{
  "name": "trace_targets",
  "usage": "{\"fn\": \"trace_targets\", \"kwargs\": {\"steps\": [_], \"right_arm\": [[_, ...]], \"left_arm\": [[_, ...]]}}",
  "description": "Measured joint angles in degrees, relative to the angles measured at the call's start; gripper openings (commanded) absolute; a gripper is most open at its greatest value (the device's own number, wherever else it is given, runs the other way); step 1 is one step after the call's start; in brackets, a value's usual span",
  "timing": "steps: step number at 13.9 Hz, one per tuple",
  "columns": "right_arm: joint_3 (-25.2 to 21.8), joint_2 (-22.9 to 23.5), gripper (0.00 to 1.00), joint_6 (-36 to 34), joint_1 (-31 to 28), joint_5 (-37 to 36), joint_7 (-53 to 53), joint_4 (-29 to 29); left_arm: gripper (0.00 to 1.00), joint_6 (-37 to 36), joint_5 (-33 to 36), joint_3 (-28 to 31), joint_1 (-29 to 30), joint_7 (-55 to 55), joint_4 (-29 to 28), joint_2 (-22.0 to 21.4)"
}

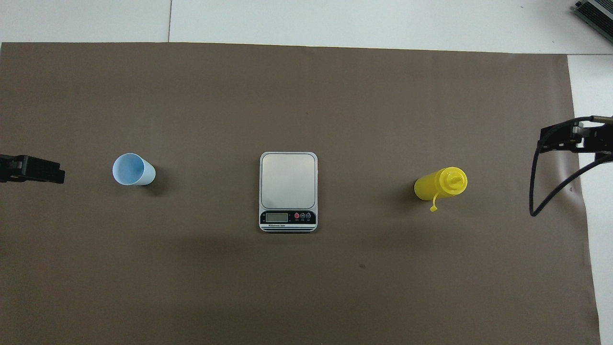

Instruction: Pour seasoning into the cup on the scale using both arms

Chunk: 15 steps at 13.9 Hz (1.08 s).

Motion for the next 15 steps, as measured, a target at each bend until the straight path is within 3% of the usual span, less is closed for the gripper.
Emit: {"fn": "trace_targets", "kwargs": {"steps": [4, 10, 15], "right_arm": [[0.00, 0.00, 1.00, 0.00, 0.01, 0.00, 0.00, 0.00], [0.00, 0.00, 1.00, 0.00, 0.01, 0.00, 0.00, 0.00], [0.00, 0.00, 1.00, 0.00, 0.00, 0.00, 0.00, 0.00]], "left_arm": [[1.00, 7.78, 0.00, 0.21, 1.42, -0.51, -5.64, 0.89], [1.00, 22.42, -0.01, 0.15, 1.50, -11.30, -12.66, 7.42], [1.00, 33.12, -0.03, 0.09, 1.51, -15.32, -21.32, 7.86]]}}
